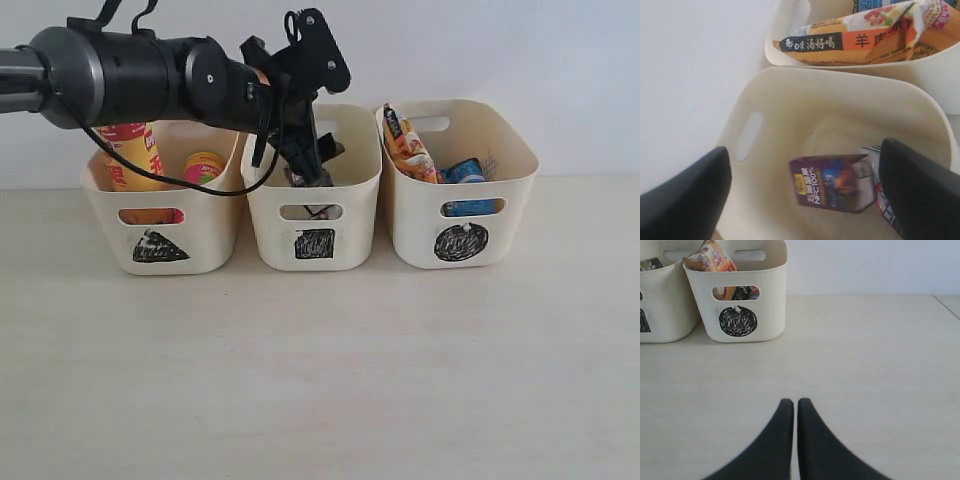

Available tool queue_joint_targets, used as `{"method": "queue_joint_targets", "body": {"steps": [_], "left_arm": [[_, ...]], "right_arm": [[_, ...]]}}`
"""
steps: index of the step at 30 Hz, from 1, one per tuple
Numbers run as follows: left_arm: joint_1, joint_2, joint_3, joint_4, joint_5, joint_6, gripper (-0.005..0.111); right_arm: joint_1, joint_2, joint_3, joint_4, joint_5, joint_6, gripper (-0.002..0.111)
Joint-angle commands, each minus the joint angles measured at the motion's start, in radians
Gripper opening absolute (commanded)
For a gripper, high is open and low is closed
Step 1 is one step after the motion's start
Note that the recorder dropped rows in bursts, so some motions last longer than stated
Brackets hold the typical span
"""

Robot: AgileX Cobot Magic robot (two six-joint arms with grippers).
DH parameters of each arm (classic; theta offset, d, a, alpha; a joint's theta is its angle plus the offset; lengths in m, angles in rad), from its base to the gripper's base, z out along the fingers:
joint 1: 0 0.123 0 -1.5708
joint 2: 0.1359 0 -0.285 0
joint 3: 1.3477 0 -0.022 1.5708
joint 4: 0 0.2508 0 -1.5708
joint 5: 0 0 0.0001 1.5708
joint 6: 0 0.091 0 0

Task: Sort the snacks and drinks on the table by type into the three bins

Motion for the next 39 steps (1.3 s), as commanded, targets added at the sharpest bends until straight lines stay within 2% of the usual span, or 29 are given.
{"method": "queue_joint_targets", "body": {"steps": [1,6,9,13,15,27,30,34,39], "left_arm": [[0.003,-0.007,-0.006,-0.009,0.012,-0.037,0.075],[0.003,-0.045,-0.006,-0.009,0.134,-0.054,0.067],[0.003,-0.077,-0.006,0.003,0.215,-0.095,0.051],[0.003,-0.12,-0.006,0.027,0.337,-0.154,0.017],[0.003,-0.136,-0.006,0.049,0.391,-0.206,0.004],[0.003,-0.237,-0.006,0.363,0.702,-0.775,0.004],[0.003,-0.28,0.012,0.402,0.751,-0.863,0.004],[0.003,-0.366,0.097,0.39,0.751,-0.879,0.004],[0.003,-0.5,0.259,0.388,0.639,-0.939,0.004]], "right_arm": [[-0.002,-0.005,0.003,0.004,-0.007,-0.002,0.0],[-0.002,-0.005,0.003,0.004,-0.007,-0.002,0.0],[-0.002,-0.005,0.003,0.004,-0.007,-0.002,0.0],[-0.002,-0.005,0.003,0.004,-0.007,-0.002,0.0],[-0.002,-0.005,0.003,0.004,-0.007,-0.002,0.0],[-0.002,-0.005,0.003,0.004,-0.007,-0.002,0.0],[-0.002,-0.005,0.003,0.004,-0.007,-0.002,0.0],[-0.002,-0.005,0.003,0.004,-0.007,-0.002,0.0],[-0.002,-0.005,0.003,0.0,-0.003,-0.002,0.0]]}}
